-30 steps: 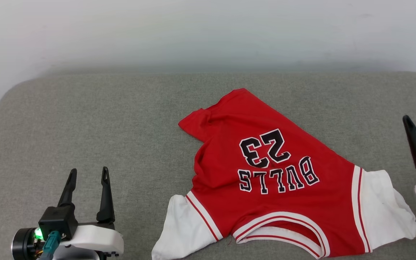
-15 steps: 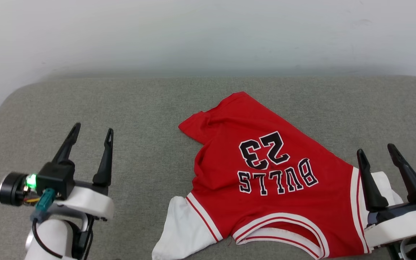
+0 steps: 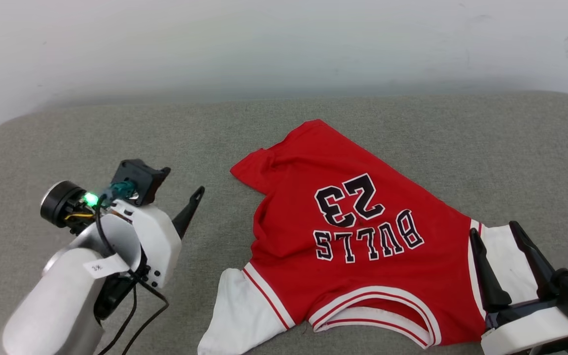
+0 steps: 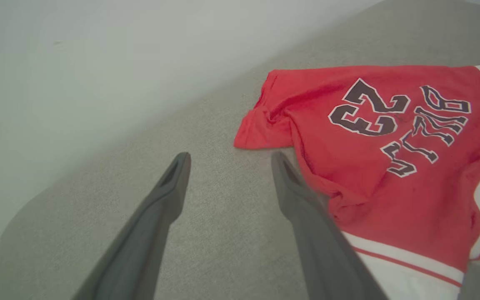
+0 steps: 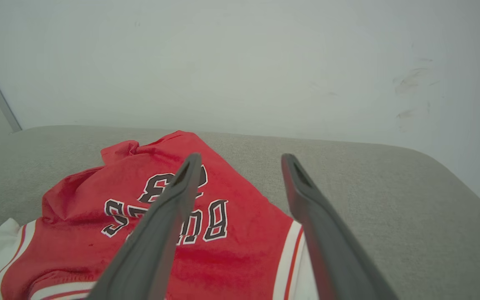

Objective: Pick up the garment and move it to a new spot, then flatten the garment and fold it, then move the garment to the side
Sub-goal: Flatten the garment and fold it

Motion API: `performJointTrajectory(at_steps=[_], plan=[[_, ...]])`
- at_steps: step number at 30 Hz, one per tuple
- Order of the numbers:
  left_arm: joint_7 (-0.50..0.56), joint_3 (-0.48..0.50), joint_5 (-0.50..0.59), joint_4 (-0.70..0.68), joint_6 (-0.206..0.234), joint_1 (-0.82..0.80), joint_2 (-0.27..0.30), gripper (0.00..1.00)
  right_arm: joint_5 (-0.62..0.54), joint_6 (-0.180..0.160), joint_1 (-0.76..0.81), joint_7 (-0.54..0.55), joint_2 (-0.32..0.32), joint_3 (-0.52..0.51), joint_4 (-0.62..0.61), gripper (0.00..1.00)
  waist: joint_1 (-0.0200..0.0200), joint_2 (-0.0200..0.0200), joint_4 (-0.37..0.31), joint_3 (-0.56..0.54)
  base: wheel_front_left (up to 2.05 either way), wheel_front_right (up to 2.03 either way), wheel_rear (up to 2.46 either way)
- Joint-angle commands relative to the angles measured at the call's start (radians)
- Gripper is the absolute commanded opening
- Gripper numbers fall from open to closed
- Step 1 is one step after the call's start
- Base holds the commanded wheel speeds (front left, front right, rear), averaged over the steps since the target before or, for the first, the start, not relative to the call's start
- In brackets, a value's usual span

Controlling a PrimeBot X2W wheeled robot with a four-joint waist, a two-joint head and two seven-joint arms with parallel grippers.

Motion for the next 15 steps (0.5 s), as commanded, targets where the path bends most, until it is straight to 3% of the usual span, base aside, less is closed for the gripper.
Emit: performJointTrajectory(at_steps=[1, 8, 15], plan=[[0.047, -0.037, -0.043, -0.008, 0.000, -0.021, 0.023, 1.00, -0.007, -0.001, 0.005, -0.007, 0.003, 0.002, 0.006, 1.00, 0.0000, 0.0000, -0.005, 0.004, 0.00, 0.00, 0.00], [0.313, -0.276, -0.256, -0.060, -0.001, -0.102, 0.151, 1.00, -0.012, -0.001, -0.019, -0.019, -0.004, 0.010, 0.030, 1.00, 0.0000, 0.0000, -0.021, 0.019, 0.00, 0.00, 0.00], [0.409, -0.456, -0.383, -0.057, -0.001, -0.170, 0.194, 1.00, -0.014, -0.001, -0.055, -0.028, -0.007, 0.019, 0.047, 1.00, 0.0000, 0.0000, -0.044, 0.044, 0.00, 0.00, 0.00]])
